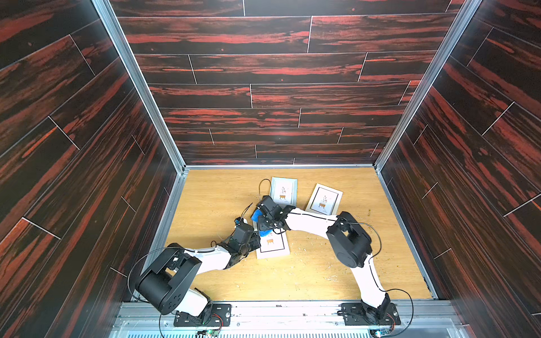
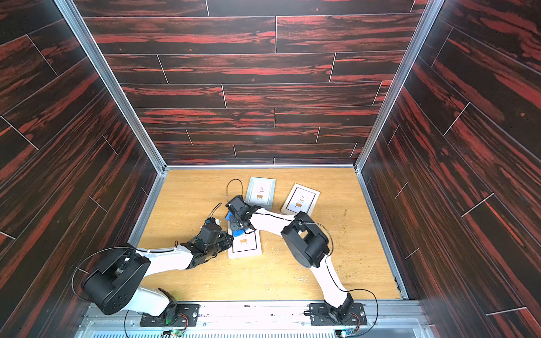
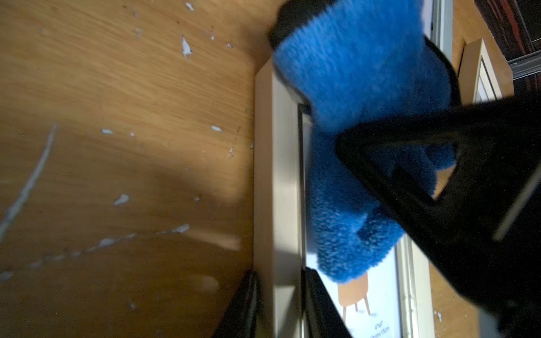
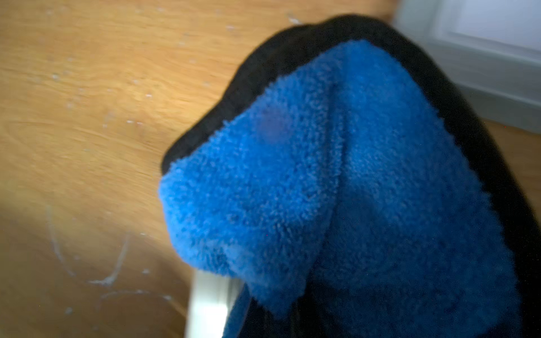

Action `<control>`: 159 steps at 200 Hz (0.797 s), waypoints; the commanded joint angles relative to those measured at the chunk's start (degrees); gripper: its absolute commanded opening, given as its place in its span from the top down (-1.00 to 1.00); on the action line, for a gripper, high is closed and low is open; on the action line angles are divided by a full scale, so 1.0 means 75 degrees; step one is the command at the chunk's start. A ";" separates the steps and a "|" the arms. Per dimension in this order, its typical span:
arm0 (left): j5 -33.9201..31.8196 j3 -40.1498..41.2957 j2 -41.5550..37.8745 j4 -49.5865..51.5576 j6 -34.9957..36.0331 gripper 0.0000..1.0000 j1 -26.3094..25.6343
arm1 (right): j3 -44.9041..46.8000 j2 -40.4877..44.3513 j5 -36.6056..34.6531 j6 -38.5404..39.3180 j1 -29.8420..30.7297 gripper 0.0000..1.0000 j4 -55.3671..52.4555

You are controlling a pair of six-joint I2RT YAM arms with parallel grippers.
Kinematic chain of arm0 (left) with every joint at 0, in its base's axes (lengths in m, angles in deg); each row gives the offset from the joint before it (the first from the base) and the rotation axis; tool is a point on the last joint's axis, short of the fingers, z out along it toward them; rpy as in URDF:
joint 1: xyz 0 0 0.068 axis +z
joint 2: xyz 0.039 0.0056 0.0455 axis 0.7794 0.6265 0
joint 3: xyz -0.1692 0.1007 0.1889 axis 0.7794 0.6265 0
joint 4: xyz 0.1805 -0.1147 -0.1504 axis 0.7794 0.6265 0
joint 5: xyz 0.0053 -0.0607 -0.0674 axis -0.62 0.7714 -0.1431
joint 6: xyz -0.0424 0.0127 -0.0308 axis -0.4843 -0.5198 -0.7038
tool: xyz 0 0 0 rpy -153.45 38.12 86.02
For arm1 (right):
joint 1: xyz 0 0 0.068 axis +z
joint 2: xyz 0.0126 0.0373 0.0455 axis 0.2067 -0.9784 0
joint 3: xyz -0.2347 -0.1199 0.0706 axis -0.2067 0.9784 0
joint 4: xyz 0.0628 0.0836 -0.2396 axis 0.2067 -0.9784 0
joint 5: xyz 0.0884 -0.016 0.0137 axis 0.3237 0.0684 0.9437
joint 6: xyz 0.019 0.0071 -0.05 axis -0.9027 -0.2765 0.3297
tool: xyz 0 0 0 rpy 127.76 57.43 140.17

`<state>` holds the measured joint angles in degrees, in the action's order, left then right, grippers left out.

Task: Wipe the picture frame with a cloth
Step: Wipe the dirt from the picture frame.

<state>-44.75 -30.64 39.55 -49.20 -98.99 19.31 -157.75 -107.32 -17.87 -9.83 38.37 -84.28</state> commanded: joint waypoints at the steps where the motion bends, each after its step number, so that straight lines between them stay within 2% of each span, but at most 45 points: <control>1: 0.0033 0.0472 0.0223 0.1682 0.0096 0.43 -0.0032 | 0.0725 0.0540 -0.0506 0.0004 -0.0463 1.00 -0.0262; 23: 0.0079 0.0455 0.0245 0.1641 0.0130 0.43 -0.0047 | 0.0692 0.0521 -0.0093 0.0051 -0.0267 1.00 -0.0039; 44: 0.0092 0.0425 0.0270 0.1624 0.0142 0.43 -0.0059 | -0.0064 -0.0002 0.0248 -0.0008 0.0181 1.00 -0.0073; 58: 0.0092 0.0448 0.0238 0.1624 0.0142 0.43 -0.0059 | -0.0461 -0.0344 0.0644 -0.0130 0.0230 1.00 -0.0109; 67: 0.0089 0.0471 0.0211 0.1624 0.0142 0.43 -0.0059 | -0.0514 -0.0403 0.0524 -0.0152 0.0215 1.00 -0.0128; 94: 0.0078 0.0483 0.0151 0.1624 0.0140 0.43 -0.0059 | 0.0026 -0.0100 -0.0178 -0.0216 -0.0198 1.00 -0.0421; 124: 0.0107 0.0509 0.0174 0.1554 0.0142 0.43 -0.0063 | 0.1459 0.0725 0.0432 -0.0234 -0.0804 1.00 0.0564; 142: 0.0132 0.0484 0.0228 0.1530 0.0141 0.43 -0.0071 | 0.1343 0.0611 0.0814 -0.0287 -0.0569 1.00 0.0788; 159: 0.0151 0.0449 0.0263 0.1553 0.0165 0.43 -0.0071 | 0.0641 0.0094 0.0863 -0.0313 -0.0145 1.00 0.0542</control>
<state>-44.58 -30.14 39.11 -49.47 -98.23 18.98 -148.99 -101.86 -12.30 -11.42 33.59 -79.03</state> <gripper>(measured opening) 0.285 0.090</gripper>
